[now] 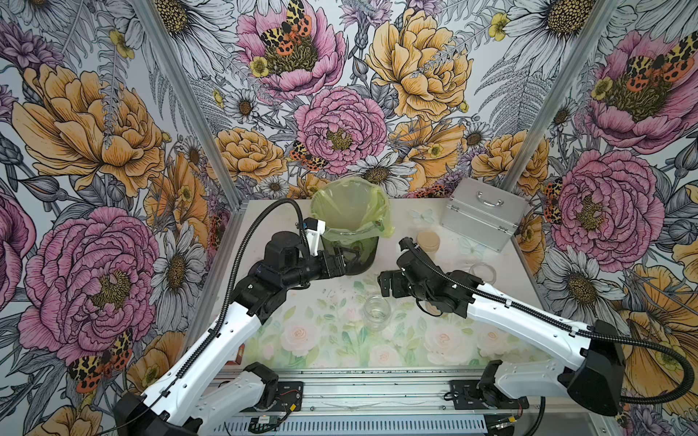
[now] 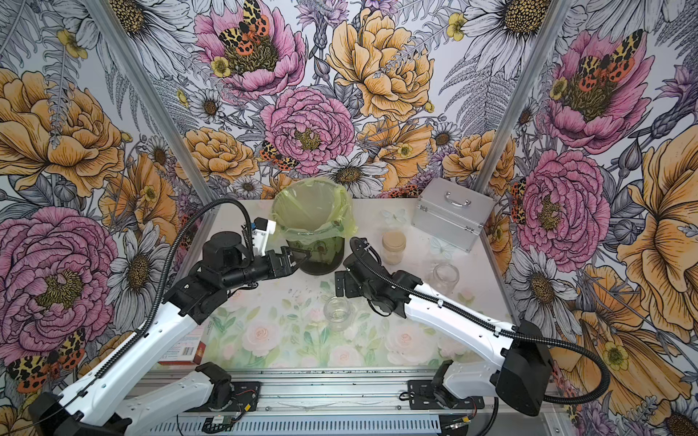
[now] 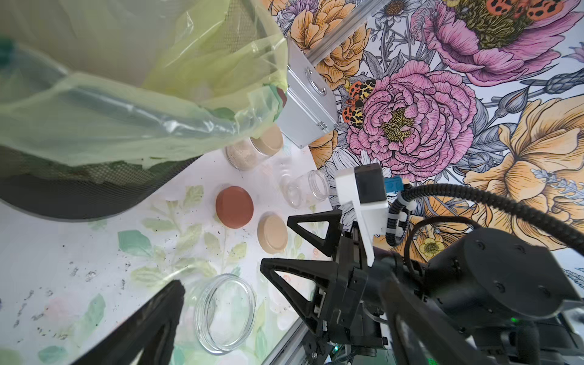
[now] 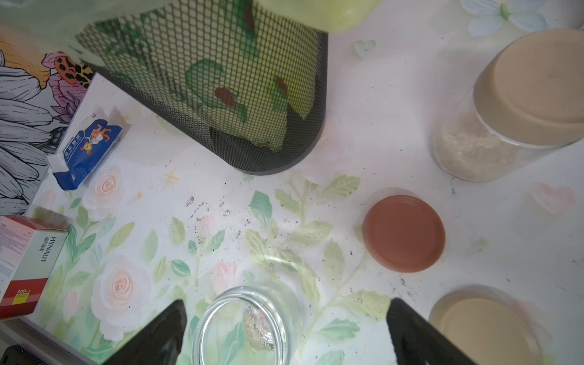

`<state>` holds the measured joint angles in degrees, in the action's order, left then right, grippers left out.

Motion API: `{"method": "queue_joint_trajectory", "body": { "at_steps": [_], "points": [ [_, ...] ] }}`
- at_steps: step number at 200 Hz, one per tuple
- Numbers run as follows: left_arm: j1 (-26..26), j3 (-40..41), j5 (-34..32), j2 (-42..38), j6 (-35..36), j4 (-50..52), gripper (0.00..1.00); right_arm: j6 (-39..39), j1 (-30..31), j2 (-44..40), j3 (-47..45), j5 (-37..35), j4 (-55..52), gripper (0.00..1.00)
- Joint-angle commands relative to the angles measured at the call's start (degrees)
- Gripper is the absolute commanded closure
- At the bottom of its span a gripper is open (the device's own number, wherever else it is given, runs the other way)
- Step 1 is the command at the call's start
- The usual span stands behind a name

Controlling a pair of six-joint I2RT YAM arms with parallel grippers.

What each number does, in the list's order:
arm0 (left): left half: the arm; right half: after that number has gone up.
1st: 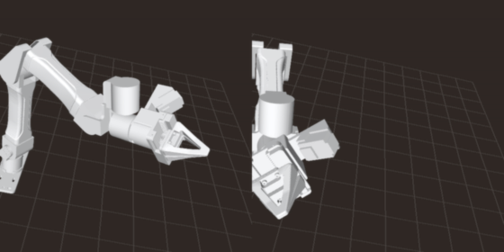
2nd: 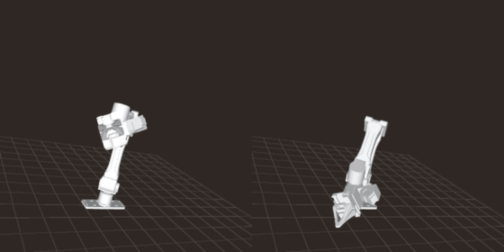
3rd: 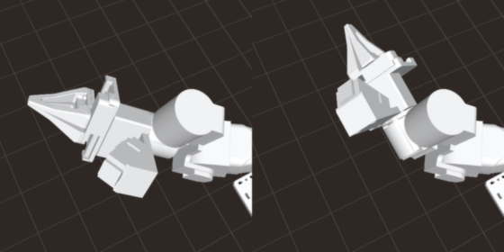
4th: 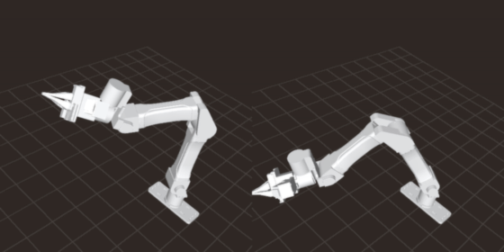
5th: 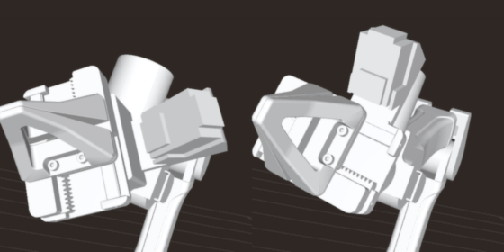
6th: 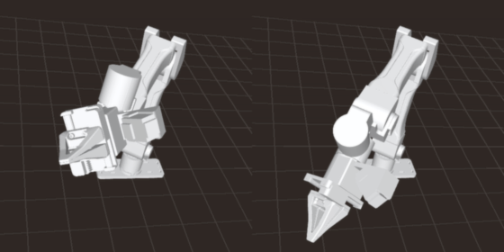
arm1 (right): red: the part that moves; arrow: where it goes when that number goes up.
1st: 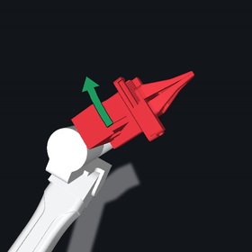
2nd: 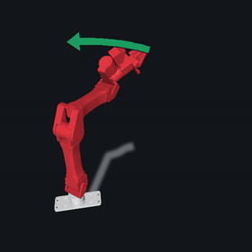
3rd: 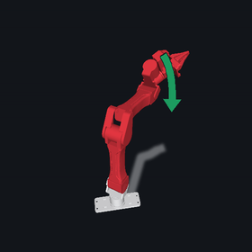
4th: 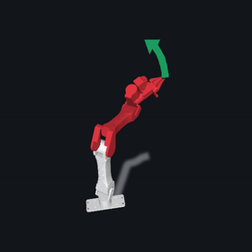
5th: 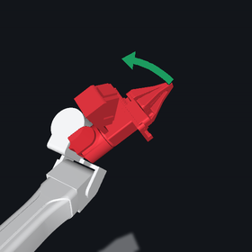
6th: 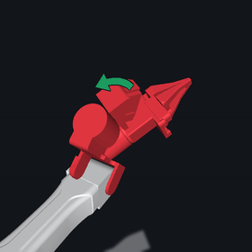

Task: Empty moldy rice from jars
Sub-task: Place the jar at the center of the board, then pick up the jar from the center of the board.

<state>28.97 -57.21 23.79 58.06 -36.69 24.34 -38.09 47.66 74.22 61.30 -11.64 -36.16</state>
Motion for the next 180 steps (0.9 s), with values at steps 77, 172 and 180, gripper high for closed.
{"method": "queue_joint_trajectory", "body": {
  "at_steps": [77, 172, 180],
  "points": [
    [3.6, -16.5, -5.2, 12.9, 5.6, 14.7, 0.01, -1.4, -14.9, 5.9, 12.5, 7.2, -19.2, 0.0],
    [9.7, -23.4, -10.0, 23.8, 5.3, 17.1, 0.01, 1.4, -27.8, 17.7, 21.8, 9.0, -24.5, 0.0],
    [10.0, -23.9, -10.4, 24.6, 5.4, 17.1, 0.01, 1.7, -28.5, 19.2, 23.0, 8.8, -25.1, 0.01]
  ]
}}
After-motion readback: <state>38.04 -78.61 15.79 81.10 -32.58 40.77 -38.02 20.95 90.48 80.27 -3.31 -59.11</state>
